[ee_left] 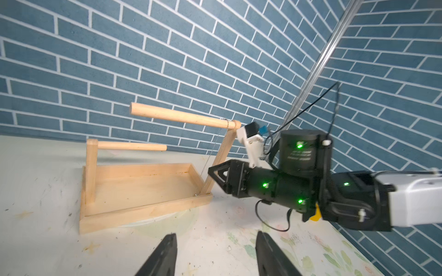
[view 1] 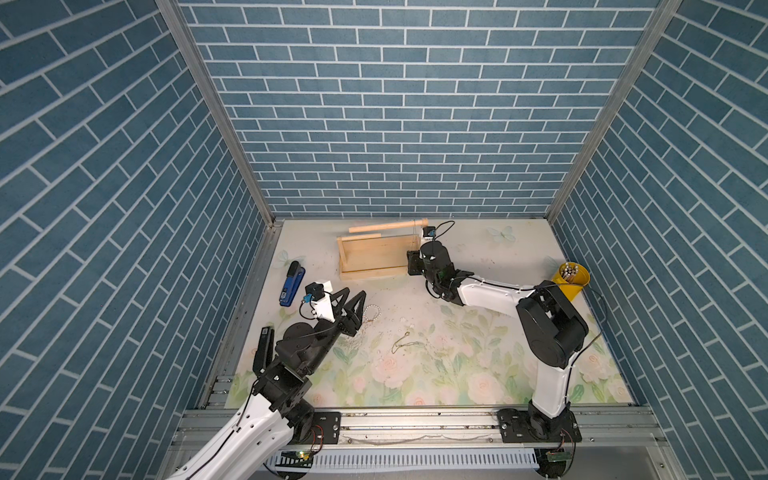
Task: Hang the necklace on the jewelry display stand
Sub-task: Pick up the necklace from the center of the board.
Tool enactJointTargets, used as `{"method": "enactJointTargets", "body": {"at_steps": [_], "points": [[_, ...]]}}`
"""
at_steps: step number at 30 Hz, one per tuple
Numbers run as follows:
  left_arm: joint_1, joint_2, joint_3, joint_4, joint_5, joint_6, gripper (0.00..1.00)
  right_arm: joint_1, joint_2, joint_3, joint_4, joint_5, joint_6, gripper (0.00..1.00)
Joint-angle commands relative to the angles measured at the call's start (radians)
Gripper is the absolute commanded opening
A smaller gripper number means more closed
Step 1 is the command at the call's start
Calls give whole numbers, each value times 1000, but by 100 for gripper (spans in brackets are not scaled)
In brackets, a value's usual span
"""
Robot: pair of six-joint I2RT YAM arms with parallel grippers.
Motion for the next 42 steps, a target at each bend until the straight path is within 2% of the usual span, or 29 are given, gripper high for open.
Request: {"method": "enactJointTargets", "body": {"at_steps": [1,4,7,11,16,21,25,30,35,42], "points": [[3,34,64,-151,-143,-50,58,4,-120,7,-54,-23,-7,42],[4,90,130,-316,-265,-115,58,12,-192,-58,-80,-27,-7,42],[6,155,167,-434,-307,-155,58,28,-241,-114,-116,-24,-8,42],[7,281,199,-485,-201,-113,51,54,-275,-188,-145,-34,7,42],[4,512,224,-491,-54,-54,43,88,-349,-336,-77,-66,44,42],[3,713,294,-456,-56,17,34,115,-454,-468,-32,-69,69,42],[13,782,334,-405,-110,79,35,122,-524,-547,-14,-69,86,42],[113,882,317,-343,42,88,35,128,-587,-608,-19,-75,88,42],[128,966,306,-324,102,93,35,127,-636,-655,-21,-55,83,42],[127,954,280,-318,103,73,36,127,-650,-680,-10,-46,81,42]]}}
